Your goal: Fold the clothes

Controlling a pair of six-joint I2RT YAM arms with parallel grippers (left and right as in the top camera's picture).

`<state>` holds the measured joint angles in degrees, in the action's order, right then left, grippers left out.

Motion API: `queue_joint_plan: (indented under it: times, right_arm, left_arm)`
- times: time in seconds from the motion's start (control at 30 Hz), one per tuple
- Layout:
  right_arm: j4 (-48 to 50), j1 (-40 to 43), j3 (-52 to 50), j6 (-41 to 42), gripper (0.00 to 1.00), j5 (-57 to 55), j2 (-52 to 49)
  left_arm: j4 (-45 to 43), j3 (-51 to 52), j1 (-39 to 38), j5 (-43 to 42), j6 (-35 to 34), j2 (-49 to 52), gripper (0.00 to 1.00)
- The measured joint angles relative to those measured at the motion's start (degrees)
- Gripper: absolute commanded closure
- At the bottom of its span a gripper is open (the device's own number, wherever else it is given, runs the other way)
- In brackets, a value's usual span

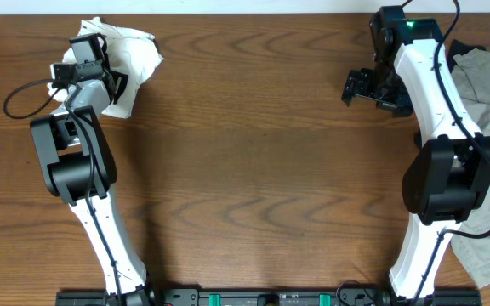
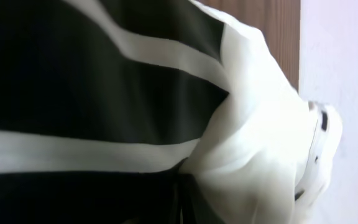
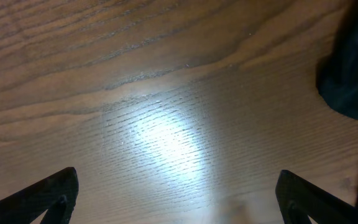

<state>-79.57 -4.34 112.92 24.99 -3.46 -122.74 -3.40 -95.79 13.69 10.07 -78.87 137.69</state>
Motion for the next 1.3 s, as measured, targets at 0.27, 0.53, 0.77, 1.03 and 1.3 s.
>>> queue_joint_plan:
  times: [0.27, 0.53, 0.77, 1.03, 1.3]
  right_arm:
    - [0.0, 0.0, 0.0, 0.0, 0.01, 0.0, 0.0]
    - [0.0, 0.0, 0.0, 0.0, 0.01, 0.0, 0.0]
    - [0.0, 0.0, 0.0, 0.0, 0.01, 0.0, 0.0]
    - [0.0, 0.0, 0.0, 0.0, 0.01, 0.0, 0.0]
    - [0.0, 0.0, 0.0, 0.0, 0.01, 0.0, 0.0]
  left_arm:
    - [-5.6, 0.0, -0.1, 0.9, -5.2, 1.8, 0.94]
    - [-9.9, -0.7, -0.3, 0.8, -5.8, 3.7, 0.94]
    - [-10.1, -0.7, -0.3, 0.0, -6.3, 3.8, 0.94]
    - [-9.0, -1.2, -1.6, 3.1, -8.2, 4.0, 0.94]
    - [-10.6, -1.2, -3.2, 5.0, -7.8, 4.3, 0.94]
